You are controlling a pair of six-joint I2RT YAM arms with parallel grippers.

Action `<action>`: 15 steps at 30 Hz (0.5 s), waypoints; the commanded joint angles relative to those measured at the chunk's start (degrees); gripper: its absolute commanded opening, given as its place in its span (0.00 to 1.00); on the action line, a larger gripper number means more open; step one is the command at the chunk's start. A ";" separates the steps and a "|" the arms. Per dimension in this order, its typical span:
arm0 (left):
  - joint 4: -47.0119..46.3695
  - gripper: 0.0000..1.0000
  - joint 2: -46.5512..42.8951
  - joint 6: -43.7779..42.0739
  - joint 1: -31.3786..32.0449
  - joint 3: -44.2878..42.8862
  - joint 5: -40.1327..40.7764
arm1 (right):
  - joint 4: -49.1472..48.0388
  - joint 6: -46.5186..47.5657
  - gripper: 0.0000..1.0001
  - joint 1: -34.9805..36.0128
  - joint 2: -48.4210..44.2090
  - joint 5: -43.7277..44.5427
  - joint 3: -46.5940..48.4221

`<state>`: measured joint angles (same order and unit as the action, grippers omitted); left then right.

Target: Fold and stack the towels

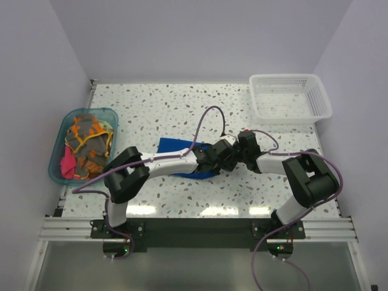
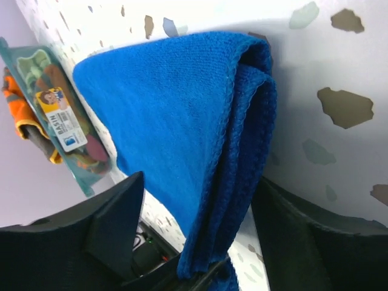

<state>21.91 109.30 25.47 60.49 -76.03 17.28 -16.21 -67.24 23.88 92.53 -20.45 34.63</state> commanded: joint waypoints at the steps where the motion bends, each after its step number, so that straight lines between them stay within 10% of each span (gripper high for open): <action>1: -2.05 0.00 0.65 1.86 -0.37 -2.81 -1.10 | 5.84 0.62 0.70 1.43 2.39 2.60 -1.94; 8: -2.40 0.35 0.74 2.30 -0.37 -2.55 -2.16 | 12.32 6.76 0.22 1.43 2.30 2.61 3.32; 15: -4.07 0.69 -2.58 2.21 -0.81 0.44 -3.30 | 22.52 14.50 0.00 0.91 0.98 5.06 9.12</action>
<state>21.65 110.15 27.88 59.83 -76.20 15.44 -1.63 -58.43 24.34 93.91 -17.76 39.86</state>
